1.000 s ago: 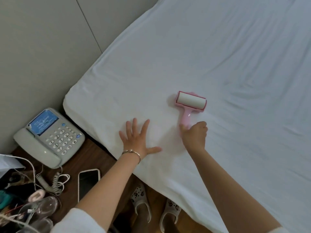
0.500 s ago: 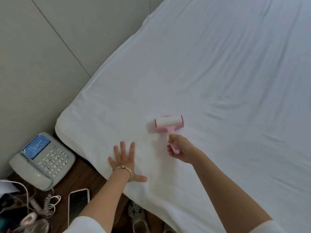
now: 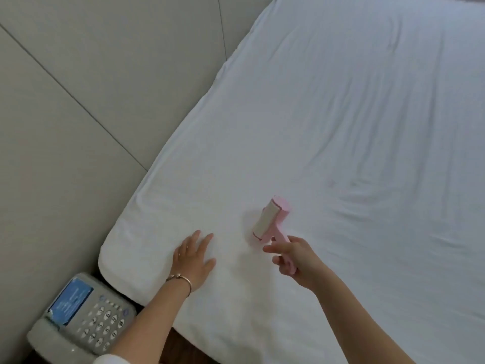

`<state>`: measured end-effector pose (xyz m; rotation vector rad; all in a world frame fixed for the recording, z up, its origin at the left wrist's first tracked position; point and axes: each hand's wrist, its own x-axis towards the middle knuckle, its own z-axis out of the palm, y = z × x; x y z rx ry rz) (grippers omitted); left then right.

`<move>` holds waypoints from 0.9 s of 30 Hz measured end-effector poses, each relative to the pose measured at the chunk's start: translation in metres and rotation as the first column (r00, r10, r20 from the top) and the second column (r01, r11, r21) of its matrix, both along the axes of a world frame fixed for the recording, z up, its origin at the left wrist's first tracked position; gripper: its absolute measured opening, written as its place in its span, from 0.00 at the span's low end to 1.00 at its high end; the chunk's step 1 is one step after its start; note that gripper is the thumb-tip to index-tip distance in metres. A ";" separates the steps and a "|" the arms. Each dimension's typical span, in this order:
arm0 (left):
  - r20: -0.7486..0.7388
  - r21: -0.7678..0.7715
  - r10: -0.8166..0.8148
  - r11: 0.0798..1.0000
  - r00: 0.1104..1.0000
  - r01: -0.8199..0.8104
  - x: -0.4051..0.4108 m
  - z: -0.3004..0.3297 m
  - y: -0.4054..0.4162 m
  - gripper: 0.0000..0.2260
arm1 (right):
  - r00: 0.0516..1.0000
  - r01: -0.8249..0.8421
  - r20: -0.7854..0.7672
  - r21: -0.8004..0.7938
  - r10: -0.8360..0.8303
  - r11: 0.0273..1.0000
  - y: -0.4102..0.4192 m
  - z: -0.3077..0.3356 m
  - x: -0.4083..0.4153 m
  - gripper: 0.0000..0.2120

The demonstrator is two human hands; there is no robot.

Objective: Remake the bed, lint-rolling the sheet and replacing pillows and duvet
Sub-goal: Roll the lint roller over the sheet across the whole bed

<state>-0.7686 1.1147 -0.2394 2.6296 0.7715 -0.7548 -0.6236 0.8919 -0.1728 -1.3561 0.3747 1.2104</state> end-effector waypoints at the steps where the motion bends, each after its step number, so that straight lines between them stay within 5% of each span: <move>1: 0.018 -0.006 -0.022 1.000 1.000 0.022 0.011 -0.001 0.016 0.30 | 0.999 0.010 0.052 -0.038 -0.008 0.999 0.010 0.002 0.004 0.08; 9: 0.153 -0.022 -0.072 0.997 0.986 0.077 0.134 -0.017 0.127 0.26 | 0.928 0.167 0.362 -0.191 -0.088 0.967 0.128 0.020 0.063 0.07; 14: 0.188 -0.020 -0.057 0.998 0.981 0.062 0.236 -0.038 0.167 0.25 | 0.847 0.130 0.531 -0.256 0.027 0.958 0.181 0.008 0.128 0.14; 19: 0.220 0.046 -0.056 0.998 0.974 0.047 0.344 -0.054 0.188 0.25 | 0.665 0.099 0.709 -0.397 0.236 0.913 0.239 -0.015 0.205 0.21; 22: 0.420 0.221 -0.088 0.975 0.903 -0.008 0.364 -0.084 0.196 0.26 | 0.565 0.124 0.775 -0.419 0.283 0.900 0.280 -0.021 0.253 0.20; 27: 0.526 0.254 -0.123 0.967 0.842 -0.018 0.366 -0.121 0.199 0.27 | 0.521 0.150 0.787 -0.465 0.330 0.872 0.359 -0.044 0.348 0.21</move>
